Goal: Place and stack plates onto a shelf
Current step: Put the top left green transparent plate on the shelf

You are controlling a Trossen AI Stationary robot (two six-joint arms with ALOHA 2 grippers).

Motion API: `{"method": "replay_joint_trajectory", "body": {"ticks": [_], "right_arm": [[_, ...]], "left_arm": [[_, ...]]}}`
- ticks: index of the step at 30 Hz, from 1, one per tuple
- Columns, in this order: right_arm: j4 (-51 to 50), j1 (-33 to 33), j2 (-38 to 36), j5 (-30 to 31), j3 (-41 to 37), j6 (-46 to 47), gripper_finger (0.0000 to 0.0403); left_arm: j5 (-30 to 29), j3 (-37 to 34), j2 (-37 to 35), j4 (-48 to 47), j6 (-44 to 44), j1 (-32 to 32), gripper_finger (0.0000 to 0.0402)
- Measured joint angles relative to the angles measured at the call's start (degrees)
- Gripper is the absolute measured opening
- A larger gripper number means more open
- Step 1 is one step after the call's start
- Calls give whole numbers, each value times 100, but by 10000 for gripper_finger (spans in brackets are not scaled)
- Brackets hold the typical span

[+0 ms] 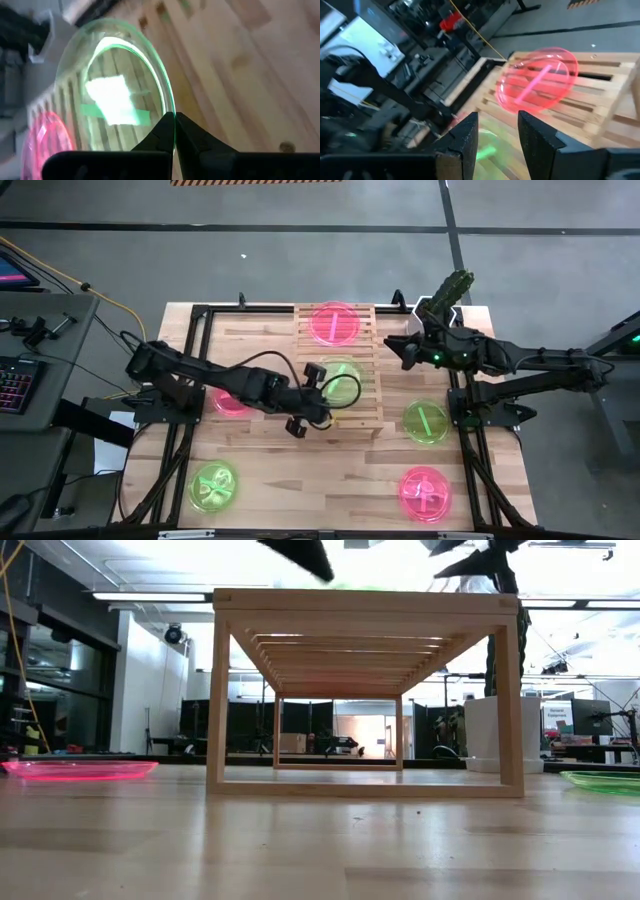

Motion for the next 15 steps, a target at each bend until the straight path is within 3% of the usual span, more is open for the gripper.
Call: {"method": "replay_joint_trajectory", "body": {"ticks": [15], "right_arm": [[424,0,2,-92,0,-70,122]], "left_arm": [[463,-1,15,-27,-509,396,0]]}}
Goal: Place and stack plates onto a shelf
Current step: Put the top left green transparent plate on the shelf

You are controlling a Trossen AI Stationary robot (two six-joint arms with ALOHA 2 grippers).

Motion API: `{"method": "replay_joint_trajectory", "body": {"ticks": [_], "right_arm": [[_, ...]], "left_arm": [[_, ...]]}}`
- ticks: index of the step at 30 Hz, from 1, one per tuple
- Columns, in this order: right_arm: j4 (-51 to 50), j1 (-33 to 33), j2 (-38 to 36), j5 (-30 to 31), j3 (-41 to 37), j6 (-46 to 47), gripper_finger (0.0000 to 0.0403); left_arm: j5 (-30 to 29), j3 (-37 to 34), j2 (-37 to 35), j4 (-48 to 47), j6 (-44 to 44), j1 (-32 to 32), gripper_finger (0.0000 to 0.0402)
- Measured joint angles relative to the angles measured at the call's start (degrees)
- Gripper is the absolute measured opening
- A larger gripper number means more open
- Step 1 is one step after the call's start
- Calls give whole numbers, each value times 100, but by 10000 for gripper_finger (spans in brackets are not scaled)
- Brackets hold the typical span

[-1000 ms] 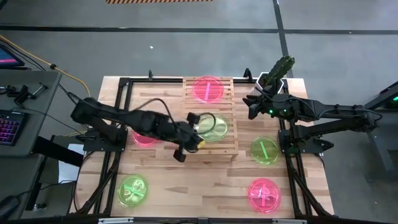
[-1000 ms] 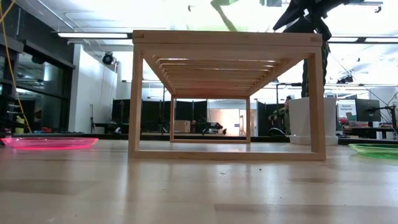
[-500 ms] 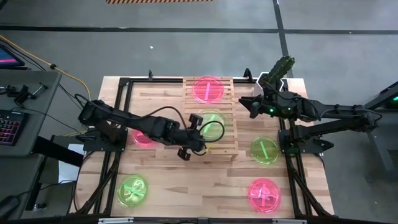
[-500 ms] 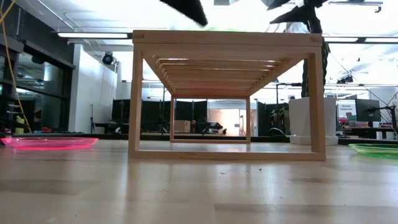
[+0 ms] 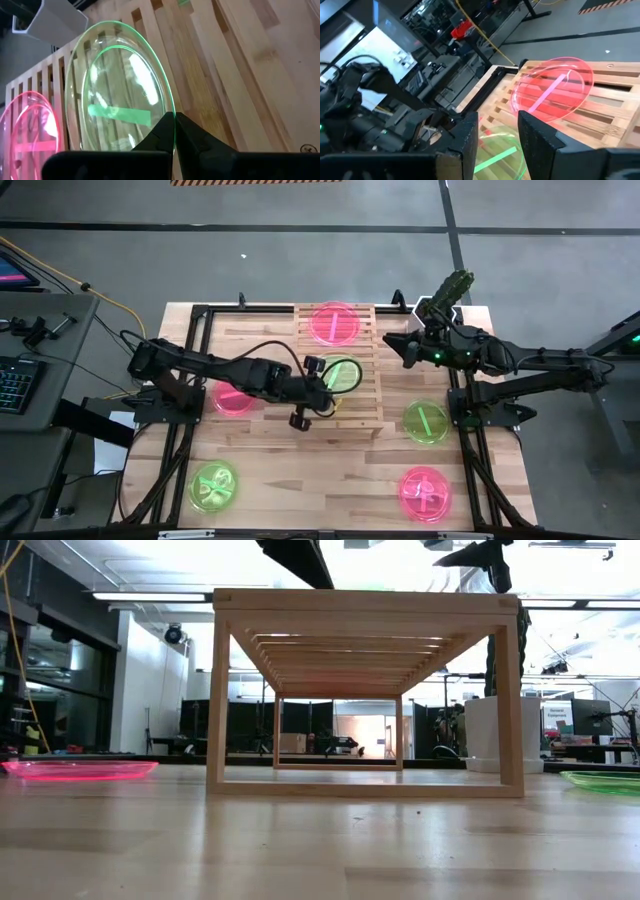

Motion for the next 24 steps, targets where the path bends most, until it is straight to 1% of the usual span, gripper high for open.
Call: {"method": "replay_joint_trajectory", "body": {"ticks": [4,11,19,24], "right_arm": [[0,0,0,-161,0,-130,122],[0,0,0,-324,0,-246,122],[-1,0,0,-348,0,-310,122],[-3,0,0,-371,0,-396,122]], "left_arm": [[0,0,0,4,-198,29,0],[0,0,0,4,-210,47,0],[-2,0,0,52,-353,96,2],[-8,0,0,154,-351,138,25]]}}
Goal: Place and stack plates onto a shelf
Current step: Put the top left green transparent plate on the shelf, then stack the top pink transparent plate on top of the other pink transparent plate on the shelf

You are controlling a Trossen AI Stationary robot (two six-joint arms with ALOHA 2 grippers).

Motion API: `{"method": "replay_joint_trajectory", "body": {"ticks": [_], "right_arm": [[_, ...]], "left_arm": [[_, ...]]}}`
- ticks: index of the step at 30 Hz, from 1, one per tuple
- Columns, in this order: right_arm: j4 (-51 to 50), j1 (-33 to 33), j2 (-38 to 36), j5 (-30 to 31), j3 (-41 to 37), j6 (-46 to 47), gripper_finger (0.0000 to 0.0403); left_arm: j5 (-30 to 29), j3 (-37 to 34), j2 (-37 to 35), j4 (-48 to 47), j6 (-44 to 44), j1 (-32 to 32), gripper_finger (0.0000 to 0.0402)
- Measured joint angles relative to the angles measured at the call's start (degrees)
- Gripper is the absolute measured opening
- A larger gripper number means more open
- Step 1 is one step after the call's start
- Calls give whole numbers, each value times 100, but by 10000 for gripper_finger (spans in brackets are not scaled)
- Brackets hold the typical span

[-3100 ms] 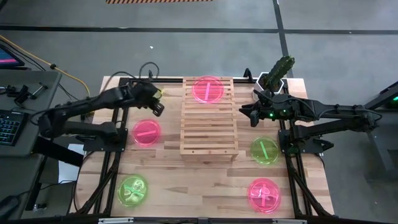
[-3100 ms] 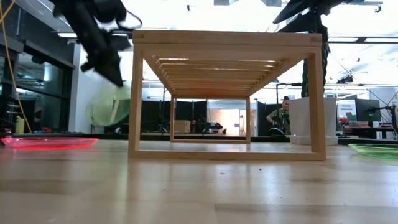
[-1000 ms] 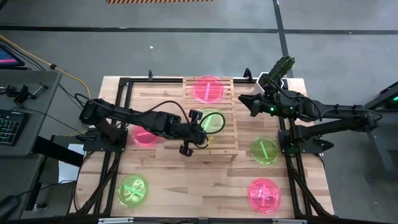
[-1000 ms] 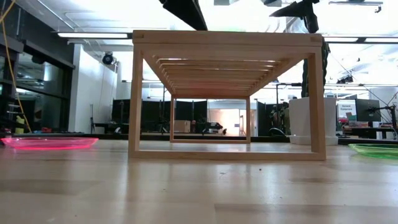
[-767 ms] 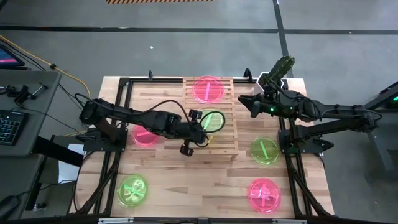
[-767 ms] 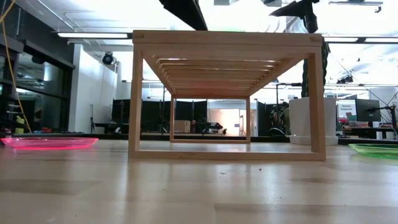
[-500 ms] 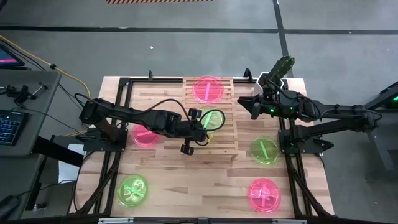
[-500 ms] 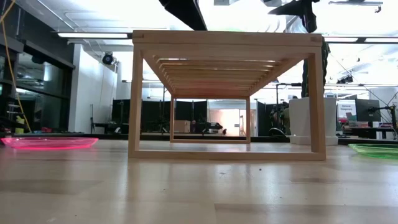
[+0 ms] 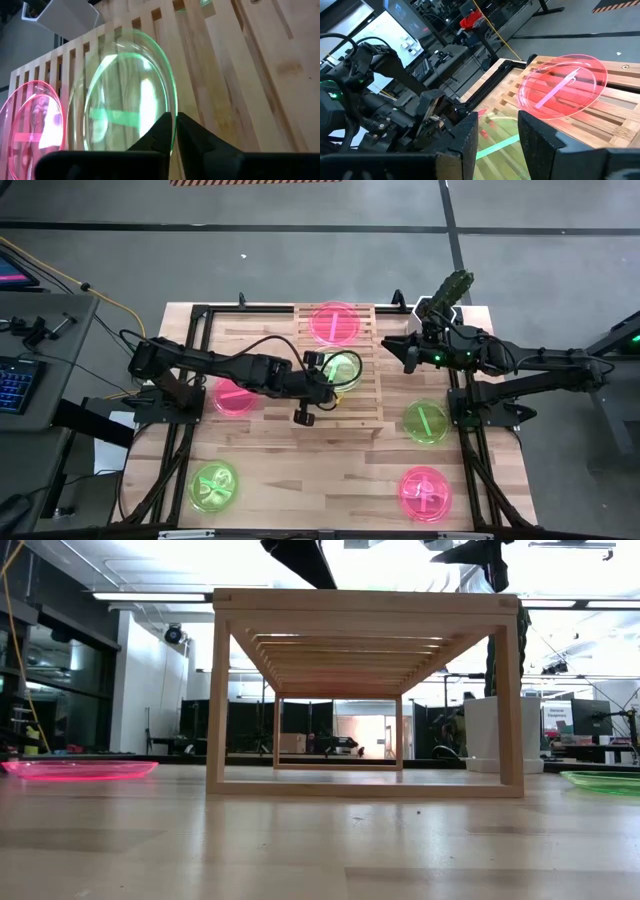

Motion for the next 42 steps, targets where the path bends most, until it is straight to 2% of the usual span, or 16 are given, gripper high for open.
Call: {"method": "replay_joint_trajectory", "body": {"ticks": [10,16,19,23,25,27,29,32,37,42], "right_arm": [[0,0,0,-1,0,0,122],[4,-2,0,-164,0,0,122],[95,-2,0,-606,0,5,122],[202,0,-2,-1541,0,-39,122],[256,0,-2,-1977,0,32,122],[257,0,-2,-2342,0,146,122],[236,0,-2,-2649,0,215,122],[228,0,-2,-2894,0,282,122],[178,8,-2,-3049,0,306,122],[177,11,-2,-3060,0,306,122]], "left_arm": [[37,0,-1,24,-338,20,106],[70,-2,-50,-52,-738,-2,128],[259,80,-248,-560,-1049,-71,128],[826,394,-716,-1247,-1994,-146,125],[1122,404,-1094,-1203,-2485,-192,125],[1169,409,-1465,-1069,-2819,-276,125],[1014,328,-1852,-705,-2967,-425,124],[488,-174,-2503,239,-2973,-746,122],[-340,-1594,-3455,2097,-2935,-1210,122],[-552,-3007,-3994,3581,-3442,-1346,122]]}}
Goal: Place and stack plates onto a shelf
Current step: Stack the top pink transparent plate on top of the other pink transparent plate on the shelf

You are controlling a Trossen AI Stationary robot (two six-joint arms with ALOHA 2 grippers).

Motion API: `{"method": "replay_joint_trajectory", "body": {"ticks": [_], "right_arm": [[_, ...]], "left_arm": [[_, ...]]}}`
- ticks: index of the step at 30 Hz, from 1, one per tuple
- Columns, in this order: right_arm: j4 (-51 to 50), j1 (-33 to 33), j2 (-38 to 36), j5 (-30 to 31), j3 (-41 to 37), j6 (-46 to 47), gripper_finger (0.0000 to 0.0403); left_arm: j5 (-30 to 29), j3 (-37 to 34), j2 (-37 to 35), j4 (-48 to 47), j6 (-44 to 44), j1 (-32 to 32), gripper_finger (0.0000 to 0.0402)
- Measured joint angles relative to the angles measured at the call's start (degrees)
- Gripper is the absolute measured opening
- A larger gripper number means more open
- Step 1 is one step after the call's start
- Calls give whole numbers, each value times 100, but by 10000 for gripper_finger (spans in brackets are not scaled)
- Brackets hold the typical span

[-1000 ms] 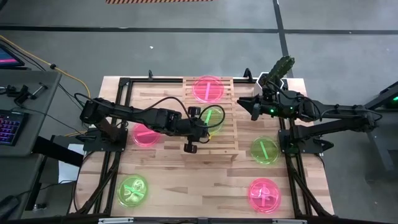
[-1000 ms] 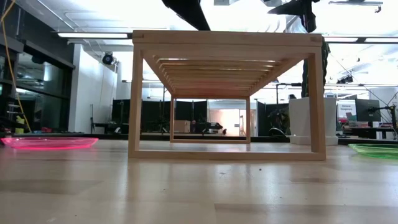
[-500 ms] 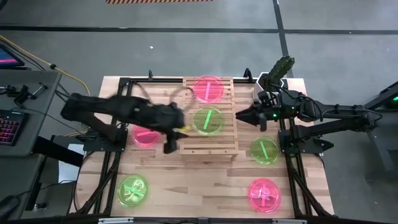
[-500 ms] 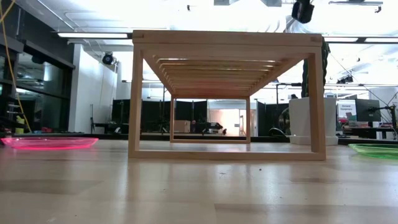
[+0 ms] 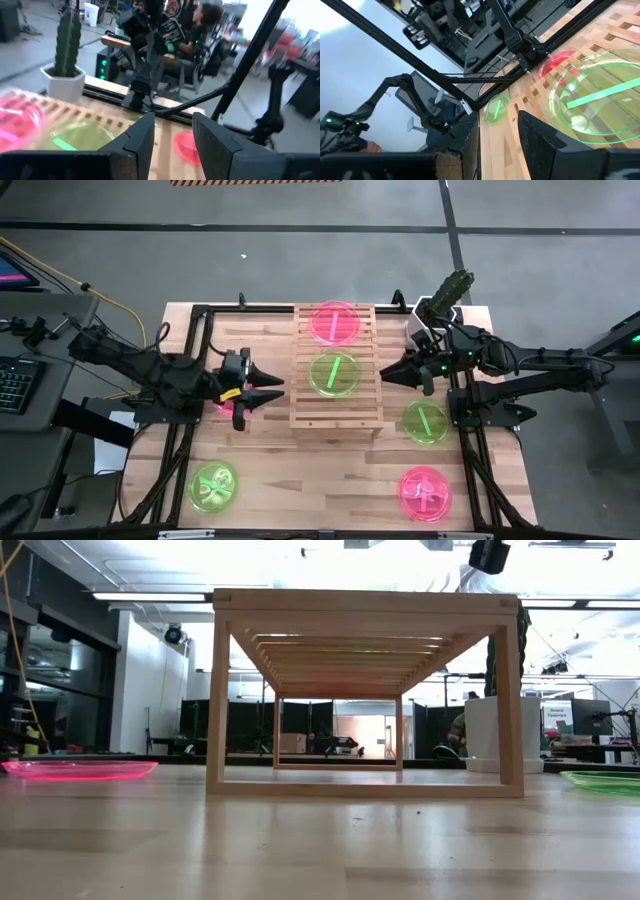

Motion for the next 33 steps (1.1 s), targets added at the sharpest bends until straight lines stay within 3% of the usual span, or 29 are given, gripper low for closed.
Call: {"method": "replay_joint_trajectory", "body": {"ticks": [7,33], "right_arm": [[-27,0,0,2,0,-1,122],[-29,0,0,9,0,-121,122]], "left_arm": [[-46,-868,-124,1123,-457,4,122],[-95,-868,-78,1406,-442,52,122]]}}
